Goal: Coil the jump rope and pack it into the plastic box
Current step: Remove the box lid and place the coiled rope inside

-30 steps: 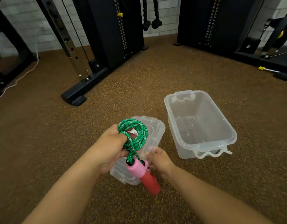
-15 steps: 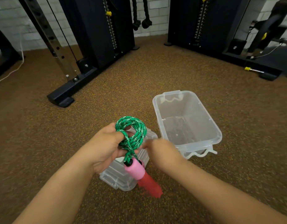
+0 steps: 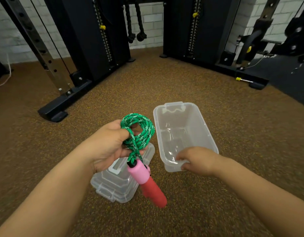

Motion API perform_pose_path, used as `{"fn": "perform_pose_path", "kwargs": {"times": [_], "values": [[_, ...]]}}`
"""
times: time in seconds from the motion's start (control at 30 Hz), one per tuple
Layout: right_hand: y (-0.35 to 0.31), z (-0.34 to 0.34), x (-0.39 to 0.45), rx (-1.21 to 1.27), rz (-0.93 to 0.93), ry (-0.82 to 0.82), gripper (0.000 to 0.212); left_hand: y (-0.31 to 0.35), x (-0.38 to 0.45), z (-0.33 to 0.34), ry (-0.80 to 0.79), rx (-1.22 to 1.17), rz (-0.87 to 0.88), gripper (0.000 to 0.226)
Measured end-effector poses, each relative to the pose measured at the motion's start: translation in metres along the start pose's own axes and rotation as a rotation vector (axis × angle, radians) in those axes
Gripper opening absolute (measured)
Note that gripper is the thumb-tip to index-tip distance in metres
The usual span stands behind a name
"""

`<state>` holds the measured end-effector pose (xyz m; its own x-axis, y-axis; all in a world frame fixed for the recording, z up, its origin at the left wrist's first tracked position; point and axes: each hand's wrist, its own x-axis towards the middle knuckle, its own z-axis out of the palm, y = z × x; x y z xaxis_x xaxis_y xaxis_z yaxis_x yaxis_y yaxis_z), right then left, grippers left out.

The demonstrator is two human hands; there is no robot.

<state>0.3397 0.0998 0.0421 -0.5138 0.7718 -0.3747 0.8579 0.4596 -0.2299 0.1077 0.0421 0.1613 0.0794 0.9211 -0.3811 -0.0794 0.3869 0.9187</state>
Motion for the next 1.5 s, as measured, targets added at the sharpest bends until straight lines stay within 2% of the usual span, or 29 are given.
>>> {"fn": "perform_pose_path", "kwargs": {"times": [0.07,0.23,0.33,0.47,0.63,0.7,0.8,0.87,0.93,1.1,1.17,1.37,1.43,1.5], "values": [[0.002,0.002,-0.007,-0.019,-0.023,0.011,0.037,0.005,-0.003,0.005,-0.011,0.006,0.004,0.027],[0.006,0.010,-0.020,-0.151,-0.089,0.067,0.048,0.005,-0.004,0.015,-0.002,-0.003,0.015,0.029],[0.004,0.016,-0.023,-0.262,-0.139,0.101,0.047,0.003,-0.007,0.018,-0.010,-0.015,0.005,0.030],[0.000,0.022,-0.043,-0.281,-0.208,0.036,0.047,0.005,-0.009,0.020,-0.015,-0.018,0.017,0.027],[-0.003,0.030,-0.065,-0.226,-0.251,0.037,0.052,0.014,-0.010,0.030,-0.038,-0.009,0.047,0.020],[0.001,0.023,-0.067,-0.062,-0.200,-0.001,0.067,0.018,-0.009,0.038,-0.052,-0.017,0.051,0.018],[0.005,0.005,-0.066,0.496,-0.186,-0.043,0.090,0.029,0.003,0.049,-0.067,-0.045,0.060,0.019],[0.000,-0.006,-0.062,0.758,-0.262,-0.054,0.095,0.041,0.016,0.056,-0.068,-0.093,0.073,0.023],[-0.008,-0.010,-0.054,0.871,-0.291,-0.001,0.083,0.054,0.028,0.064,-0.074,-0.127,0.095,0.024],[-0.015,-0.015,-0.029,1.192,-0.208,0.221,0.042,0.071,0.054,0.087,-0.077,-0.281,0.118,0.023],[-0.007,-0.016,-0.020,1.258,-0.169,0.274,0.029,0.067,0.070,0.092,-0.045,-0.363,0.119,0.021],[0.019,-0.005,-0.007,1.294,-0.096,0.329,0.016,0.044,0.115,0.099,0.079,-0.427,0.120,0.032],[0.026,-0.004,-0.005,1.317,-0.049,0.358,0.017,0.040,0.125,0.101,0.090,-0.460,0.132,0.032],[0.034,-0.006,0.000,1.309,0.022,0.415,0.031,0.040,0.133,0.103,0.099,-0.481,0.160,0.034]]}}
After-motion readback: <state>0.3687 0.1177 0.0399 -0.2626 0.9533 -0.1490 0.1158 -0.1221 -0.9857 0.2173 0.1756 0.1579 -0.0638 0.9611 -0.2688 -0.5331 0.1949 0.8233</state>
